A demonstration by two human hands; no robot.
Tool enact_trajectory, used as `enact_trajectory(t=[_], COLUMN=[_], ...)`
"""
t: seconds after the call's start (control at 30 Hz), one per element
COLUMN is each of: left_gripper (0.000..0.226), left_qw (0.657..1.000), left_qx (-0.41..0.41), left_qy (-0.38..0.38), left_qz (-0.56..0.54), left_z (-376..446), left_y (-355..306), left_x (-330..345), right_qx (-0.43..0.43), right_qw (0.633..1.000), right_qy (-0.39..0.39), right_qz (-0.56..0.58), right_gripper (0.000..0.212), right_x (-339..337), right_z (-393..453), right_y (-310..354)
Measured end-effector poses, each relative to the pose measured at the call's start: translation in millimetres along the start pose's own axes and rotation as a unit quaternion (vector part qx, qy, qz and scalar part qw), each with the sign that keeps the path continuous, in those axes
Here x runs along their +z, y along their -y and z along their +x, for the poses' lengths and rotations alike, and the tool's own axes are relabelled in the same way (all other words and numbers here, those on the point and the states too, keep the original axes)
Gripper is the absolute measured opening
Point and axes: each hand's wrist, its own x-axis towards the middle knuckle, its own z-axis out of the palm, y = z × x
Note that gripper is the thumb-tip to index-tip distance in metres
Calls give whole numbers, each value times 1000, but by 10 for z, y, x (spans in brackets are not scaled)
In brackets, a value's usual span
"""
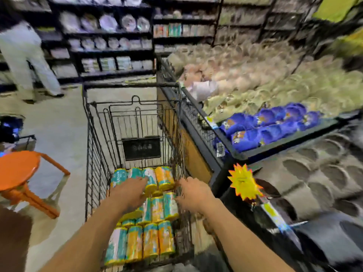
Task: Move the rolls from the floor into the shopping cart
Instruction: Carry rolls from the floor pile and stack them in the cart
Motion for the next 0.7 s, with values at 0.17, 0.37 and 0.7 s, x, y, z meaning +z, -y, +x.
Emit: enact_trajectory(t=[0.17, 0.37, 0.7], left_gripper=[61, 56, 57], left_qw=[988, 937, 748], left_qx=[143, 333, 629], left_qy=[-21, -5, 15], left_qz=[55, 108, 212], left_z=[-28, -331, -1997], left_y=[-584, -1609, -3670], left_x=[-277, -341, 496], right_qx=[145, 343, 640], right_qw=[985, 925, 714], right_qy=[-75, -117, -187], right_qz=[54, 115, 215], right_gripper=[51, 55, 54], right_x=[-16, 352, 1684], right_z=[-926, -2506, -5396], right_y=[-452, -596, 79])
